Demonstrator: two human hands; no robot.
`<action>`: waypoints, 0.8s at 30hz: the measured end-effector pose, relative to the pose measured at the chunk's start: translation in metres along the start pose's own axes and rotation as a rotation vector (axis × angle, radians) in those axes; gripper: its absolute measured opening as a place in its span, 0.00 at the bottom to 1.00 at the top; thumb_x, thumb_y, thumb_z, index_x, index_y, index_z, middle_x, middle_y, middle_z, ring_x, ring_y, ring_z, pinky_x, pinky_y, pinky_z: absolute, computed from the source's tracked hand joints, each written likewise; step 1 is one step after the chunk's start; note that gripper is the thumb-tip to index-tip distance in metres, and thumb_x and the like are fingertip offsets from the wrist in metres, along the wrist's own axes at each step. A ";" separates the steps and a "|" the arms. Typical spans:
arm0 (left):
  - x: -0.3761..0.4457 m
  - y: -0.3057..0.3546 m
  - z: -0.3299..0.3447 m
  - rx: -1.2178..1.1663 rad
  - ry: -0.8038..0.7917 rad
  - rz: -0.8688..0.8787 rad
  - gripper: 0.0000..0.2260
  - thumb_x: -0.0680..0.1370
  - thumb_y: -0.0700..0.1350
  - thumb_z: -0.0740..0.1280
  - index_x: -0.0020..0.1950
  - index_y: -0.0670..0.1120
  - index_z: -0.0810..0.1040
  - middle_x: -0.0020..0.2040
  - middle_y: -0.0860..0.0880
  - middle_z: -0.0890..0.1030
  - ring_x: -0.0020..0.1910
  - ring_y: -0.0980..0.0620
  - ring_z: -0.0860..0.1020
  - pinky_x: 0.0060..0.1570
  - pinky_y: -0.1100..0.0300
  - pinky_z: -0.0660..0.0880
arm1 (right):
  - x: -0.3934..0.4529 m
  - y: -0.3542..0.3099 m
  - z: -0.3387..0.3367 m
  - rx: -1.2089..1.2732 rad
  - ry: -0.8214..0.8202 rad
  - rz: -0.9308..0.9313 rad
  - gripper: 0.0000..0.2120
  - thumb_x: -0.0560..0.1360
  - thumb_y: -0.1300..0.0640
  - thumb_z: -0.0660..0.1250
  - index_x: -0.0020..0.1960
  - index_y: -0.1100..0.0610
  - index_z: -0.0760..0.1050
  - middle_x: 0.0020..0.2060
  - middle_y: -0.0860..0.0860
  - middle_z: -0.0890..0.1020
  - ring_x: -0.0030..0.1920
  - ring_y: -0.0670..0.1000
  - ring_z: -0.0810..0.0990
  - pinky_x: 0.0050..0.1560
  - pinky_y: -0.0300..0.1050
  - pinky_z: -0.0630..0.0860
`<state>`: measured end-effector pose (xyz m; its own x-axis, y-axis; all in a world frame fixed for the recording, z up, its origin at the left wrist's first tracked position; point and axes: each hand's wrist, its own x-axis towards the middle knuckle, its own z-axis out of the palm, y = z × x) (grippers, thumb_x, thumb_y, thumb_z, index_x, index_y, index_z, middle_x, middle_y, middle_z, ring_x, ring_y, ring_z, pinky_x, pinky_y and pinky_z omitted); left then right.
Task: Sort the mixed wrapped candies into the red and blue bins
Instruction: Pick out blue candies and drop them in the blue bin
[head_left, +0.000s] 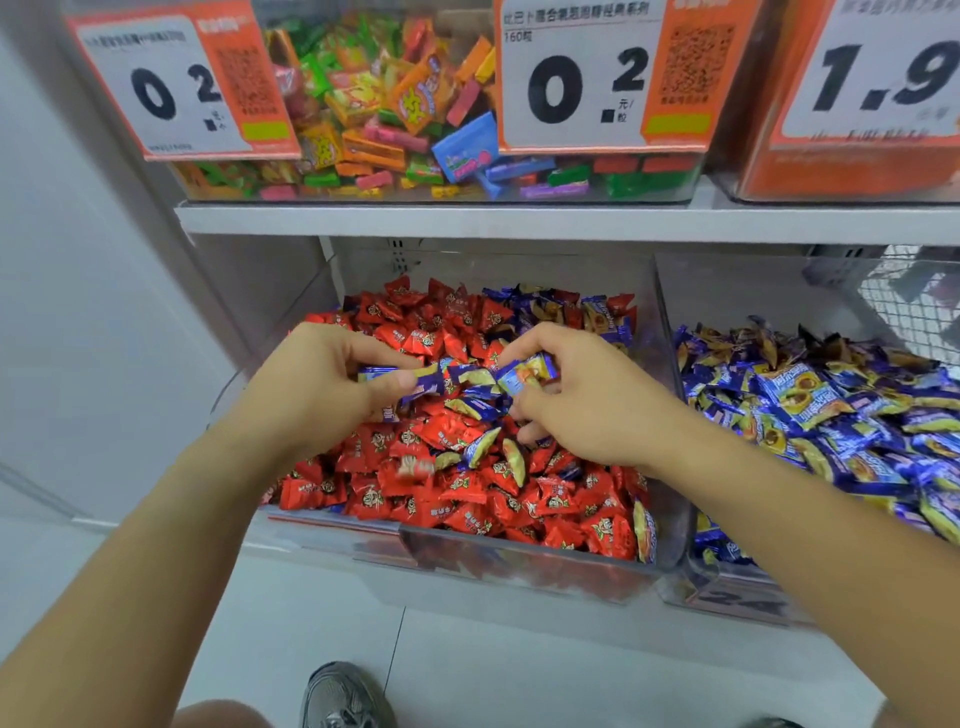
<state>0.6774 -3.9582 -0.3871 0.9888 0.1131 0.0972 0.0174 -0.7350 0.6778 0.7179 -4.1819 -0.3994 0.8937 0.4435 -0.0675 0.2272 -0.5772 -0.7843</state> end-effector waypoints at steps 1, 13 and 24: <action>0.000 0.000 0.000 -0.027 0.016 -0.019 0.05 0.78 0.45 0.70 0.49 0.53 0.85 0.25 0.61 0.78 0.22 0.64 0.72 0.29 0.72 0.66 | 0.001 0.000 0.001 -0.057 -0.039 -0.001 0.16 0.77 0.58 0.69 0.62 0.46 0.71 0.44 0.55 0.84 0.28 0.46 0.78 0.37 0.50 0.80; -0.004 0.012 0.009 -0.209 0.024 -0.046 0.17 0.84 0.38 0.57 0.50 0.55 0.82 0.33 0.44 0.79 0.27 0.50 0.77 0.34 0.55 0.73 | 0.003 -0.001 -0.005 -0.335 -0.038 -0.089 0.20 0.73 0.61 0.73 0.59 0.42 0.76 0.54 0.48 0.81 0.42 0.52 0.83 0.44 0.52 0.82; -0.014 0.024 0.009 0.310 -0.188 -0.080 0.23 0.72 0.65 0.69 0.34 0.45 0.74 0.27 0.48 0.74 0.25 0.54 0.69 0.30 0.59 0.67 | 0.014 -0.003 0.012 -0.240 0.139 -0.125 0.19 0.76 0.61 0.70 0.64 0.45 0.75 0.60 0.49 0.79 0.49 0.50 0.78 0.46 0.43 0.75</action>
<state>0.6649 -3.9839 -0.3788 0.9920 0.0750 -0.1020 0.1114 -0.8996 0.4223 0.7249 -4.1661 -0.4050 0.8935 0.4330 0.1189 0.4094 -0.6768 -0.6118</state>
